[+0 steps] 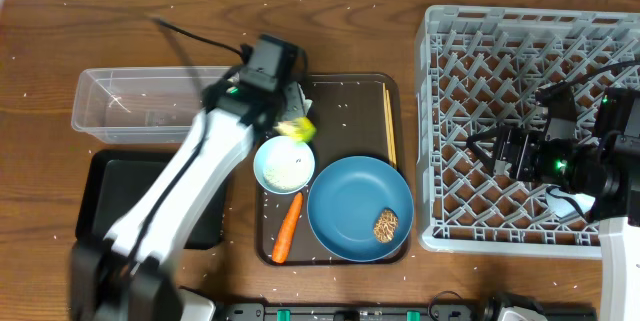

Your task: Sort waste into correct bins and load items into the dishwasher rack

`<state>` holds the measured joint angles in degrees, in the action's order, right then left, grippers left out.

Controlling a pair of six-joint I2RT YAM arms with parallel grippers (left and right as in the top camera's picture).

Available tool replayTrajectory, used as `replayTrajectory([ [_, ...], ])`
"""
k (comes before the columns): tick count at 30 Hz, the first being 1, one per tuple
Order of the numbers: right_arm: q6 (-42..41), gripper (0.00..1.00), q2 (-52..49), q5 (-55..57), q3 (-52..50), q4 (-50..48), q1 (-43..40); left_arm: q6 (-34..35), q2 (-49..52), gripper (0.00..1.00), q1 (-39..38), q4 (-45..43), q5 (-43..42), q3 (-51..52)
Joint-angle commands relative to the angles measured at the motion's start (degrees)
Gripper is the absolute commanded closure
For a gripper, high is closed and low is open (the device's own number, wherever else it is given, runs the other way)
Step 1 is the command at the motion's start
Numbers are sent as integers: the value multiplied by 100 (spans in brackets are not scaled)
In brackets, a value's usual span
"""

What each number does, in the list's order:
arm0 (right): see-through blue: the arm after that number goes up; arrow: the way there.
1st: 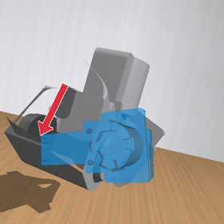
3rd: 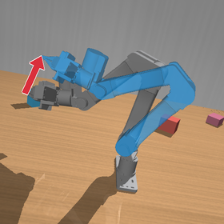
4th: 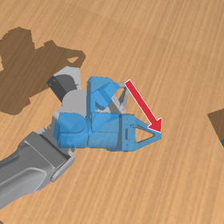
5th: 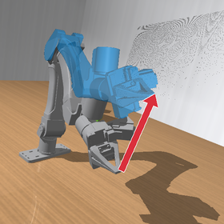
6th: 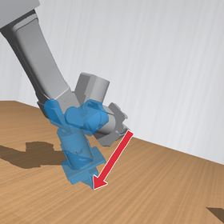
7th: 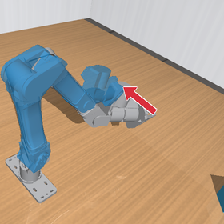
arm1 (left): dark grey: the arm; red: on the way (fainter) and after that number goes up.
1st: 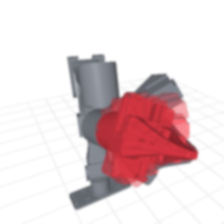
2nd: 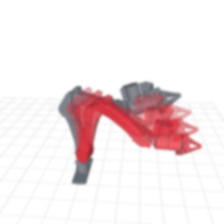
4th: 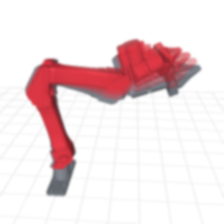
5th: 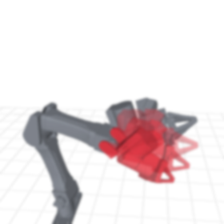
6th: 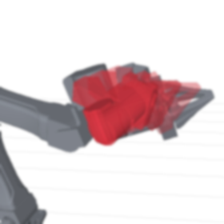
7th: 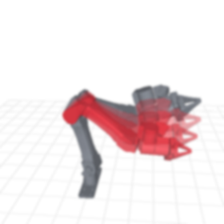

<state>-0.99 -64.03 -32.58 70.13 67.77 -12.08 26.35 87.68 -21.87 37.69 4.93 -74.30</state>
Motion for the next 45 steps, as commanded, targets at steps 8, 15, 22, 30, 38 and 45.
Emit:
replayTrajectory([
  [8,-24,18,-7,-22,35,-66,76,-304,-26,94,1305,-203,1032,-94],
  [15,-22,15,-7,-22,35,-66,87,529,367,58,2072,-422,546,-94],
  [22,-22,10,-7,-22,35,-70,90,240,308,26,1875,-494,-55,-94],
  [30,-22,8,-11,-20,35,-114,90,-2041,651,34,533,-925,-251,-39],
  [38,-24,8,-24,-20,35,-68,90,-2424,1908,34,-24,-1495,221,-13],
  [45,-26,8,-26,-22,35,-44,90,-2424,2557,34,-2,-1912,214,-13],
])
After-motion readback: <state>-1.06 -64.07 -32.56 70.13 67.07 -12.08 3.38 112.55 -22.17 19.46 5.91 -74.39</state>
